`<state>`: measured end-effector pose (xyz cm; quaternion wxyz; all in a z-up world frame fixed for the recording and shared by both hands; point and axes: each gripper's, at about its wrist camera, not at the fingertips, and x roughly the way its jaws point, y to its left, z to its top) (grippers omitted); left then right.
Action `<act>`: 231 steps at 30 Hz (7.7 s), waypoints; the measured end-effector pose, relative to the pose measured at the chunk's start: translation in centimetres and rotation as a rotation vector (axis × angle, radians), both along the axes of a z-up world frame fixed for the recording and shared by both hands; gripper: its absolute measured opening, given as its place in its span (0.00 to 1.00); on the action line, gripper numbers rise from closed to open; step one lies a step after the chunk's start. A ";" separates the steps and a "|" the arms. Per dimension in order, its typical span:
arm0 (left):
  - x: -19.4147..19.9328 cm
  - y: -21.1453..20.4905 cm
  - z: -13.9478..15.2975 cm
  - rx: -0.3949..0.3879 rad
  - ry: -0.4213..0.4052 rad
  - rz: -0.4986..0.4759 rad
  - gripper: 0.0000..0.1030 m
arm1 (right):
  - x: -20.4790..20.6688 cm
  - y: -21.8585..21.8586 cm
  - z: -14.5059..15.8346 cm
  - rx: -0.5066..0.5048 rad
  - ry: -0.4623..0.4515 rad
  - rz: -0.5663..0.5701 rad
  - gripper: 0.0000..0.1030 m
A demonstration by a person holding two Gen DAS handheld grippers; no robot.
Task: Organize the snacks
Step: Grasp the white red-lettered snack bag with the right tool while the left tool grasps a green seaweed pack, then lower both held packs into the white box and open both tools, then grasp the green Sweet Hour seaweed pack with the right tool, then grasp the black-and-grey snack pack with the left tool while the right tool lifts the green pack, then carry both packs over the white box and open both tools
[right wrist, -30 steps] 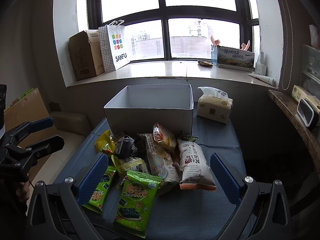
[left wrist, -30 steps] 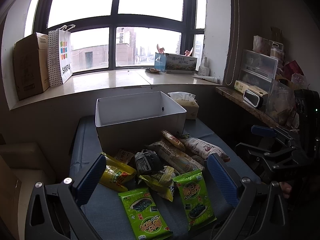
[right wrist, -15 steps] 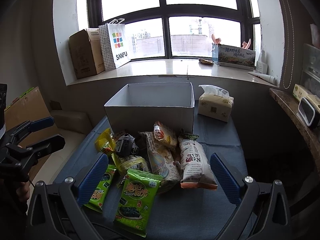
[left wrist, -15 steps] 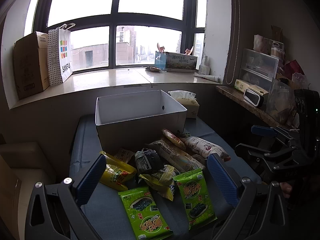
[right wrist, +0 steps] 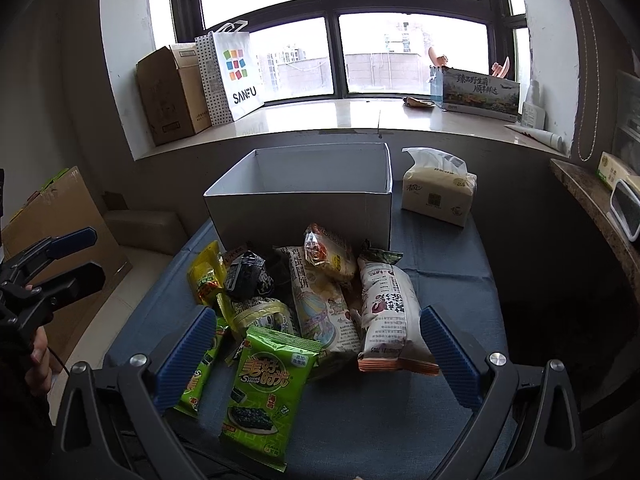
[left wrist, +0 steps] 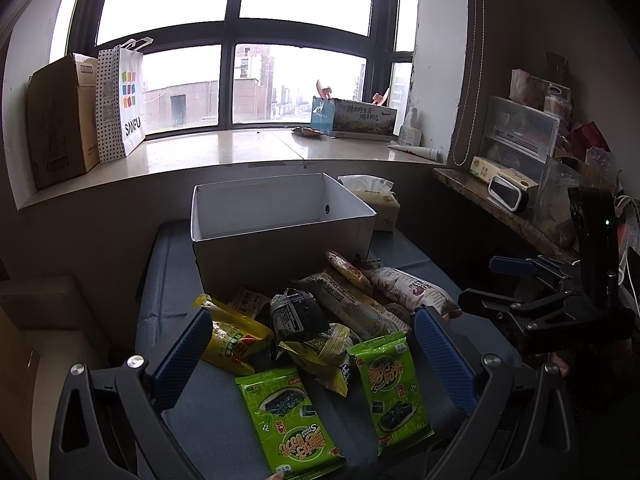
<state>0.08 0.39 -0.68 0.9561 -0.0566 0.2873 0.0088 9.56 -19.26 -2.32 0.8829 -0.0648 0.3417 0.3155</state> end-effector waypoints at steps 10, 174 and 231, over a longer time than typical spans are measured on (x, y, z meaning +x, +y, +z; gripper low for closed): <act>0.1 1.1 -1.0 -0.044 0.009 0.005 1.00 | 11.3 0.9 -6.6 -0.109 0.187 -0.022 1.00; -3.4 4.7 -3.8 -0.114 -0.016 -0.007 1.00 | 0.2 8.7 -11.6 -0.244 0.384 0.053 0.71; 10.2 6.8 -1.4 -0.096 -0.095 0.019 0.54 | 7.6 0.0 1.3 0.237 0.060 -0.023 0.71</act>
